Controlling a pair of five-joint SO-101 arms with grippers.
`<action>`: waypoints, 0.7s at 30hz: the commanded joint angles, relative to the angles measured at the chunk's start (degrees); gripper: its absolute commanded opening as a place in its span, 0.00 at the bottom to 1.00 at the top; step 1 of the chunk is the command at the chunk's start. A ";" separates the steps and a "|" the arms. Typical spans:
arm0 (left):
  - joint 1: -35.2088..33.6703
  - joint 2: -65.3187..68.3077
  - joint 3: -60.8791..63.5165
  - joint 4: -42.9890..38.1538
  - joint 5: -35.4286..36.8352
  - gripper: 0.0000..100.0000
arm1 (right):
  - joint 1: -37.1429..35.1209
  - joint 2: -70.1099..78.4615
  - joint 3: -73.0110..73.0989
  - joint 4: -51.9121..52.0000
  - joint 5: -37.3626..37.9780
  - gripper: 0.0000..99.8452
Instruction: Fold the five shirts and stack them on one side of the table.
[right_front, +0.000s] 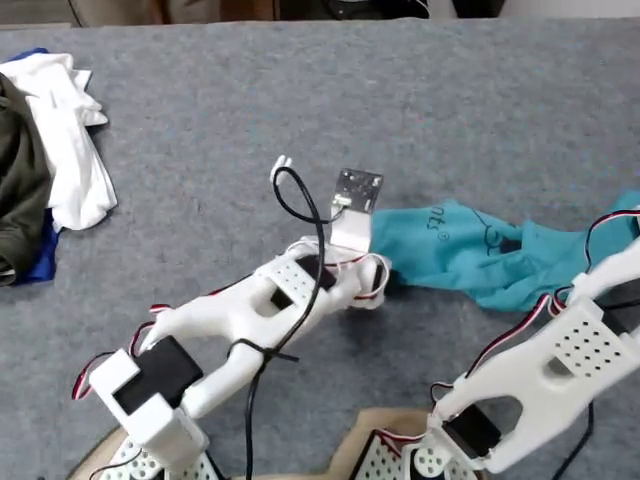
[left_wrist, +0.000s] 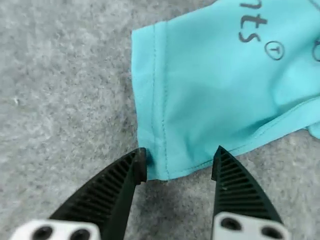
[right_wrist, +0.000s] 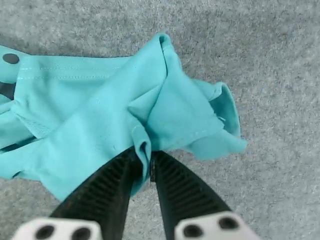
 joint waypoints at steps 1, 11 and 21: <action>0.88 0.13 -3.34 0.97 0.35 0.22 | 0.92 -4.62 -0.13 0.62 0.35 0.00; 3.25 0.48 -3.52 0.53 0.18 0.02 | 0.92 -4.62 -0.31 0.62 0.35 0.00; -3.52 -1.71 -13.54 9.85 0.26 0.02 | 0.75 -7.78 -0.22 0.79 0.26 0.00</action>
